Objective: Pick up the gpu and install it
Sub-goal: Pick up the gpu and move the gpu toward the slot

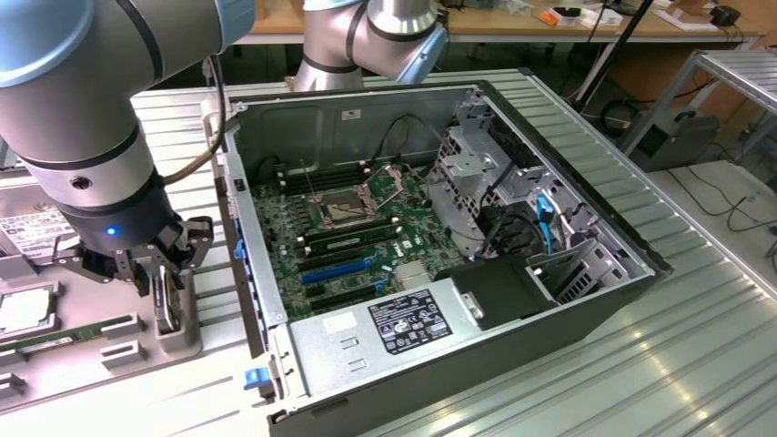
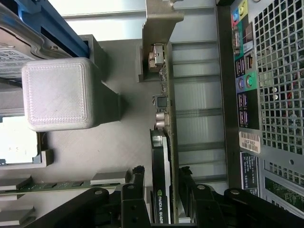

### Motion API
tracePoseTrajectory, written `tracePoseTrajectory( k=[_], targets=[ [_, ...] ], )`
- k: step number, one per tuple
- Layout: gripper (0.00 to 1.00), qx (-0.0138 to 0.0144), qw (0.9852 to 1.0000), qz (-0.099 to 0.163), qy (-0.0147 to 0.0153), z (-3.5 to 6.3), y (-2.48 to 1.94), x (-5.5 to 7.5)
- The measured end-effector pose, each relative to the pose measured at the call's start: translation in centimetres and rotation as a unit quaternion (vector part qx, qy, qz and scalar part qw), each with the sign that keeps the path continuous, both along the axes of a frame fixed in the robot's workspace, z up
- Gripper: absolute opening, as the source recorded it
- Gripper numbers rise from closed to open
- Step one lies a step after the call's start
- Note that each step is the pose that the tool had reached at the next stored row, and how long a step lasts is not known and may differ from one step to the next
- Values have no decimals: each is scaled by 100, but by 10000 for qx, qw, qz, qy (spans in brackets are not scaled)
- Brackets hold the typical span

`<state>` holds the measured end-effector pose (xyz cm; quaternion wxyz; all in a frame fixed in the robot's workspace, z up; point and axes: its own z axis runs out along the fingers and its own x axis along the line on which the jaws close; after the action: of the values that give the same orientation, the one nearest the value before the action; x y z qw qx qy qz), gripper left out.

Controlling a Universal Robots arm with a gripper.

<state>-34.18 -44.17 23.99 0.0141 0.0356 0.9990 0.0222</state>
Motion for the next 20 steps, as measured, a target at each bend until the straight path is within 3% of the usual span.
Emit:
tracePoseTrajectory(
  k=[8,10,11,20],
  targets=[
    [42,-5,10000,0,0,0,0,0],
    [40,-6,10000,0,0,0,0,0],
    [34,-7,10000,0,0,0,0,0],
    [27,-12,10000,0,0,0,0,0]
  ],
)
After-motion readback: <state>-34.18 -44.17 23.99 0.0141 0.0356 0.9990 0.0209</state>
